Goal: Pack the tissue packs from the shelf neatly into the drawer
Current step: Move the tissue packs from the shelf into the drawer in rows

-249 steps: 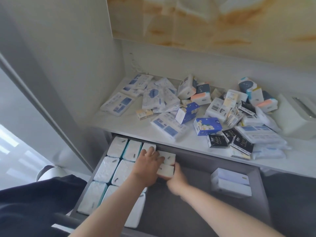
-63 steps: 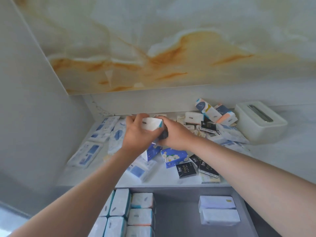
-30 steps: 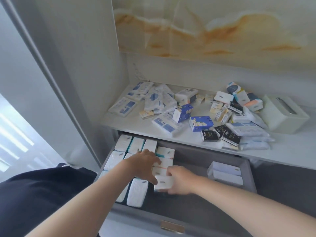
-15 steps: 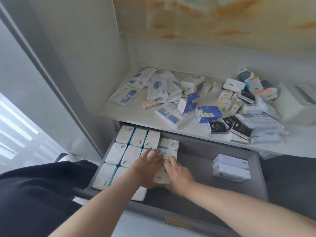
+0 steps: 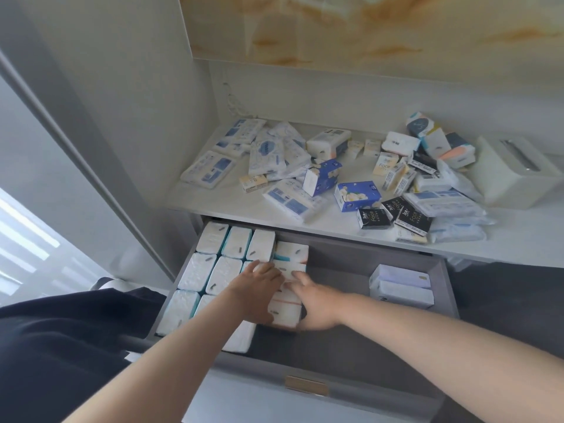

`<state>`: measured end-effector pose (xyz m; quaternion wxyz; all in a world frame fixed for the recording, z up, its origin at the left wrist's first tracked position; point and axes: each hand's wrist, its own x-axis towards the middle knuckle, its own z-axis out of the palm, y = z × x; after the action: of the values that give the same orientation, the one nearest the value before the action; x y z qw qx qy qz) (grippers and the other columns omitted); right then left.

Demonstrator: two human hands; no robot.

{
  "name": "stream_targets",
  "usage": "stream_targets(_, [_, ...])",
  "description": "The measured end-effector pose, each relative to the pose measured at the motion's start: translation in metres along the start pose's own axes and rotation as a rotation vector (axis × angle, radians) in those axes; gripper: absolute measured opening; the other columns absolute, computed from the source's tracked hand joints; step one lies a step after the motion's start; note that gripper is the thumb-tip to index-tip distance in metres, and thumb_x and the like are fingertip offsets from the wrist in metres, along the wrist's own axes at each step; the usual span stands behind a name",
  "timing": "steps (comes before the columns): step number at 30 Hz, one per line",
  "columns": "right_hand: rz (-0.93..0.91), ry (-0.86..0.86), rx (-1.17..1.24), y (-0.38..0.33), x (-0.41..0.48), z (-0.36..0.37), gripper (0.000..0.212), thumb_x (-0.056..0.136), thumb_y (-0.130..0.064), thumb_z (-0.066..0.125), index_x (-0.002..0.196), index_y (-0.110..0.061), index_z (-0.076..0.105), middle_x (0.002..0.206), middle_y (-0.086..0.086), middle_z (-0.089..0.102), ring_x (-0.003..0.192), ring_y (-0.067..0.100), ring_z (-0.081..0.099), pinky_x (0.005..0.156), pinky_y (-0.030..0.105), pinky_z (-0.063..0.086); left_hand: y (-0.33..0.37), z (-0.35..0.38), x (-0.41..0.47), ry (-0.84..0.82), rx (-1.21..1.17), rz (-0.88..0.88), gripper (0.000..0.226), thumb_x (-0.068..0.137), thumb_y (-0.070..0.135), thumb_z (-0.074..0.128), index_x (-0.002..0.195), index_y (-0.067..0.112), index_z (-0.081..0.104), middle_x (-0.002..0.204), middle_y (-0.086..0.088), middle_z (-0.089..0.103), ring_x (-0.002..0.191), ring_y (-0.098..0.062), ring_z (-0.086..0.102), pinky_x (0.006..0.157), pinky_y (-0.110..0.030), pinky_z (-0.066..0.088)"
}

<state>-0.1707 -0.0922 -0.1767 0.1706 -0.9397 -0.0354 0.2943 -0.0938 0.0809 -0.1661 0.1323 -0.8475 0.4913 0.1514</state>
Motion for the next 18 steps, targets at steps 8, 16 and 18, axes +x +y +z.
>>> stream_targets(8, [-0.018, 0.331, 0.202, 0.017, -0.014, -0.123, 0.030, 0.092, -0.025, 0.057, 0.120, -0.031, 0.066, 0.115, -0.008, 0.064, 0.100, 0.012, 0.059, 0.091, 0.030, 0.050, -0.025, -0.088, 0.026, 0.321, -0.497, -0.181, 0.047, 0.089, 0.034, 0.061, 0.135, 0.030, 0.051, 0.127, 0.006, 0.057, 0.119, -0.015, 0.050, 0.099, -0.030, 0.043])
stream_targets(16, [0.045, 0.700, 0.341, 0.089, 0.006, -0.221, 0.025, 0.093, -0.017, 0.056, 0.111, -0.025, 0.071, 0.105, -0.009, 0.066, 0.097, 0.010, 0.062, 0.073, 0.019, 0.044, -0.054, -0.176, 0.105, 0.527, -0.644, -0.237, 0.038, 0.091, 0.027, 0.060, 0.129, 0.027, 0.056, 0.113, 0.008, 0.062, 0.100, -0.014, 0.059, 0.088, -0.033, 0.051])
stream_targets(18, [0.100, 0.731, 0.349, 0.112, 0.021, -0.236, 0.029, 0.093, -0.017, 0.052, 0.113, -0.027, 0.070, 0.108, -0.009, 0.065, 0.101, 0.012, 0.061, 0.076, 0.024, 0.045, -0.062, -0.187, 0.133, 0.534, -0.646, -0.265, 0.038, 0.091, 0.028, 0.059, 0.129, 0.027, 0.055, 0.118, 0.006, 0.062, 0.105, -0.016, 0.058, 0.090, -0.034, 0.050])
